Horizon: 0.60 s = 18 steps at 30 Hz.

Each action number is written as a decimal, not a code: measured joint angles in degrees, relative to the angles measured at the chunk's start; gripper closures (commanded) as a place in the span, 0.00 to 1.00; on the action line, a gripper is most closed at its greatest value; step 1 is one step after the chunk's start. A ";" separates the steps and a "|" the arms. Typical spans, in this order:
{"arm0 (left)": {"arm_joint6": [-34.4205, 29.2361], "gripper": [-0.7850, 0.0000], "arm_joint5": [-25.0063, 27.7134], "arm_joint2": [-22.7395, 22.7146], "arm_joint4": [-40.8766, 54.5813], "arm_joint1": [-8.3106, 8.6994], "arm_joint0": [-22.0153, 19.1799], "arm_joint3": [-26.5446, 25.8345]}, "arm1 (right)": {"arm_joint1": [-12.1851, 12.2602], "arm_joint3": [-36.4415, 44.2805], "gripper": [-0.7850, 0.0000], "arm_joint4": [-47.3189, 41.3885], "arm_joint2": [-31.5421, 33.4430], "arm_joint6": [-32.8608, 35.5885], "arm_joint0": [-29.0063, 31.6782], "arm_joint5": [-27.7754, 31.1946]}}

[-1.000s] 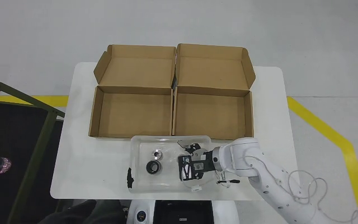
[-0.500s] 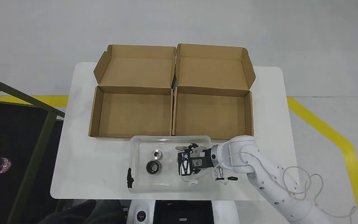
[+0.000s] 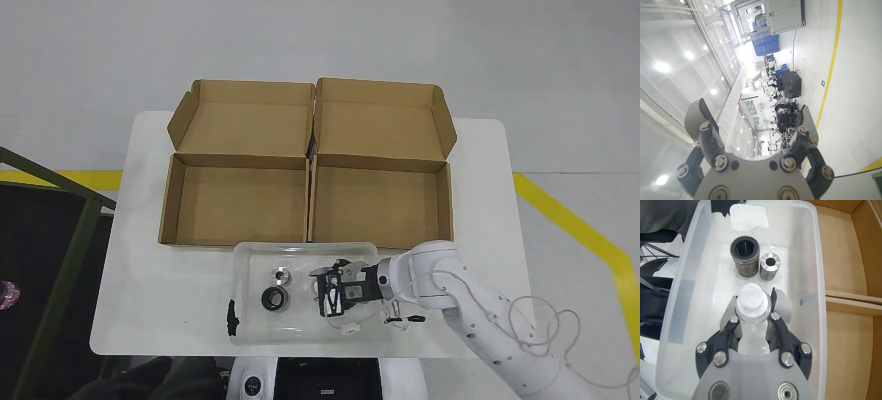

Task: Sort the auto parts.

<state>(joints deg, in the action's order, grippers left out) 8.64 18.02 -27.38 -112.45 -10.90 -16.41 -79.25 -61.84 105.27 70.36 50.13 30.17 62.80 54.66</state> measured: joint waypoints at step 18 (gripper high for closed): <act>0.00 0.00 0.00 0.00 0.00 0.00 0.00 0.00 | 1.17 2.85 1.00 -3.76 1.88 -12.72 -1.20 3.34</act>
<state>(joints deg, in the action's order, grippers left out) 8.64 18.02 -27.38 -112.45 -10.90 -16.41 -79.25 -60.66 108.11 66.60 52.01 17.44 61.60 58.00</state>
